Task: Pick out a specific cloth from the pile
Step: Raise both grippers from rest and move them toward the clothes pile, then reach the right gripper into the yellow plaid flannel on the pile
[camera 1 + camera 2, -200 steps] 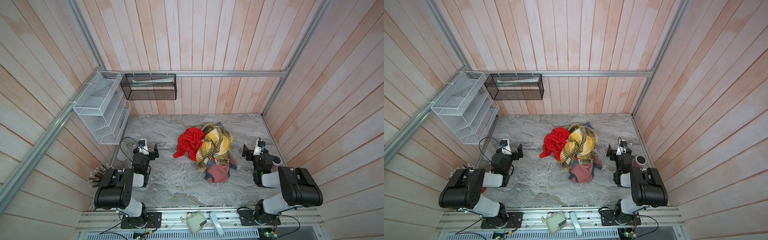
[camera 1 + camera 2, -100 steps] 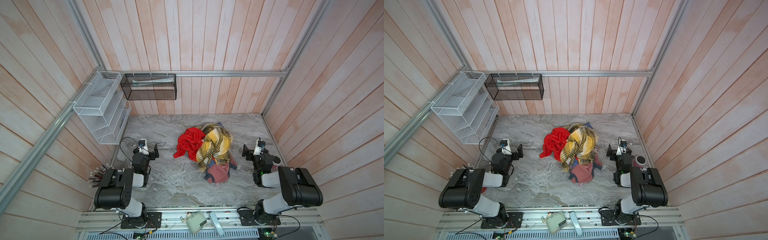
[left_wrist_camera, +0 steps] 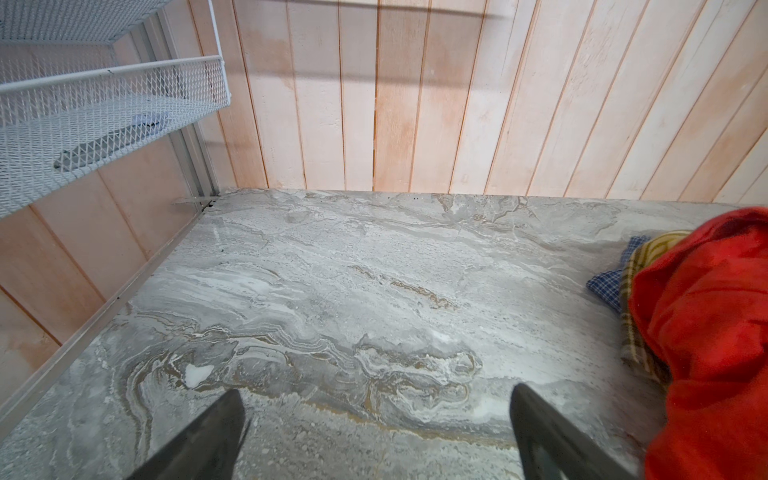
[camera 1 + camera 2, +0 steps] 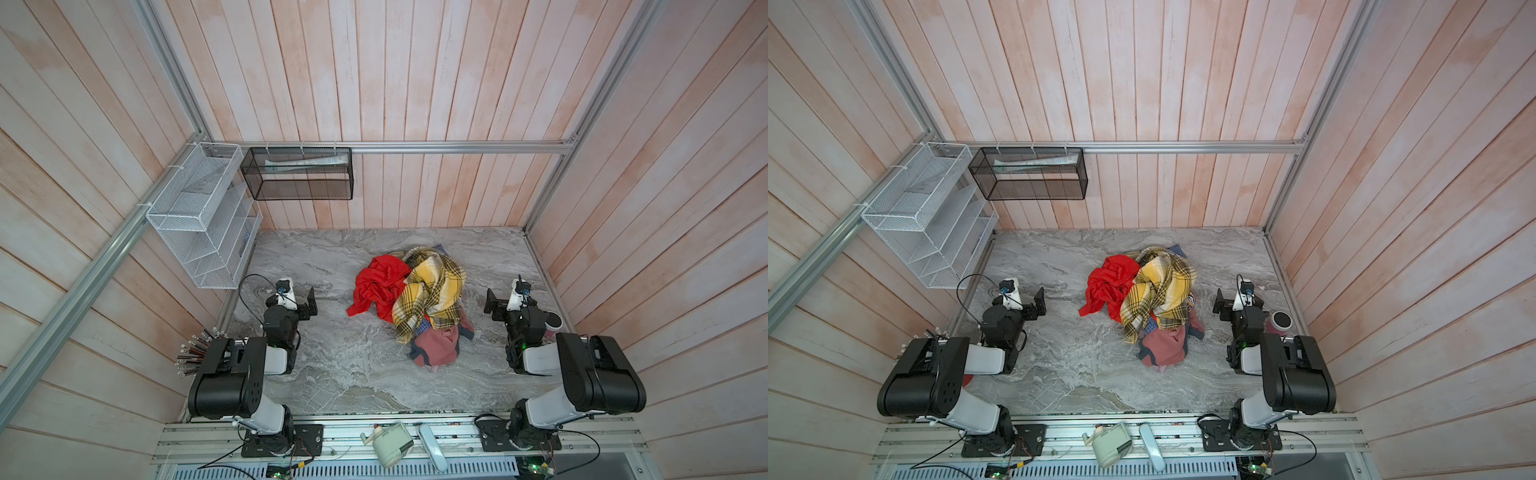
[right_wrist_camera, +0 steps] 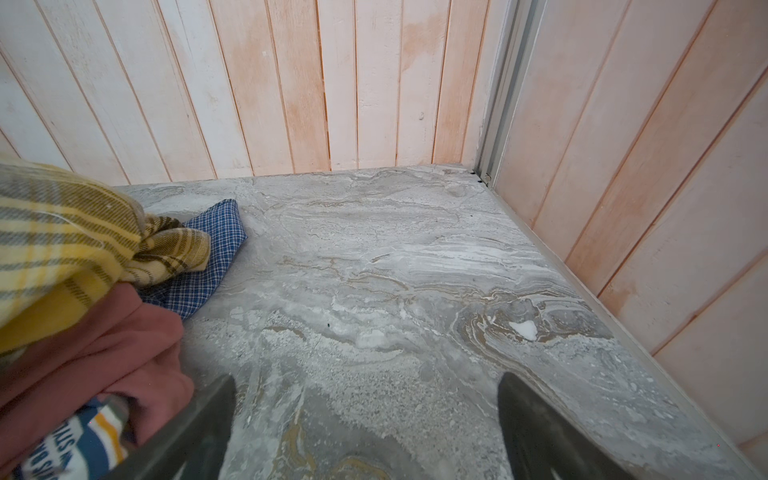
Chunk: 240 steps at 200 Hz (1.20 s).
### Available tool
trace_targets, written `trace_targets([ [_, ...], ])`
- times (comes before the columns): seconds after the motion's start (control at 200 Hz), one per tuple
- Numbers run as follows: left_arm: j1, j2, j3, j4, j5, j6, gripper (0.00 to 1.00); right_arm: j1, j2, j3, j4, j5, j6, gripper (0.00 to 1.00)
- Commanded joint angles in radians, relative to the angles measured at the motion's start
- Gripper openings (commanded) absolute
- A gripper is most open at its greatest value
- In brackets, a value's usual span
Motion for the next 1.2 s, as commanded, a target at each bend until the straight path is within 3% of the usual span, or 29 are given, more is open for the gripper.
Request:
trace_targets([
  [0.0, 0.007, -0.062, 0.061, -0.127, -0.012, -0.012, 1.00, -0.002, -0.015, 0.018, -0.015, -0.011, 0.003, 0.96],
  [0.075, 0.007, -0.166, 0.165, -0.402, -0.046, -0.042, 1.00, -0.005, -0.023, 0.022, 0.019, 0.042, 0.033, 0.95],
  [0.2, 0.007, -0.309, 0.201, -0.475, -0.049, -0.147, 1.00, -0.014, -0.156, 0.200, -0.396, 0.052, 0.057, 0.94],
  [0.35, 0.000, -0.400, 0.222, -0.593, -0.005, -0.240, 1.00, -0.015, -0.274, 0.334, -0.641, -0.088, 0.187, 0.94],
  [0.5, -0.062, -0.488, 0.158, -0.621, -0.011, -0.274, 1.00, -0.014, -0.322, 0.414, -0.909, -0.322, 0.303, 0.89],
  [0.6, -0.132, -0.528, 0.137, -0.648, -0.030, -0.251, 1.00, -0.008, -0.358, 0.365, -0.949, -0.421, 0.395, 0.84],
  [0.765, -0.208, -0.538, 0.141, -0.675, -0.023, -0.247, 1.00, 0.032, -0.395, 0.268, -0.983, -0.440, 0.446, 0.79],
  [0.885, -0.252, -0.519, 0.147, -0.669, -0.026, -0.249, 1.00, 0.048, -0.397, 0.194, -0.947, -0.516, 0.517, 0.73],
  [1.076, -0.274, -0.484, 0.144, -0.642, -0.017, -0.262, 1.00, 0.098, -0.388, 0.140, -0.986, -0.443, 0.529, 0.71],
  [1.196, -0.285, -0.475, 0.154, -0.646, -0.013, -0.252, 1.00, 0.100, -0.323, 0.148, -0.930, -0.489, 0.535, 0.70],
])
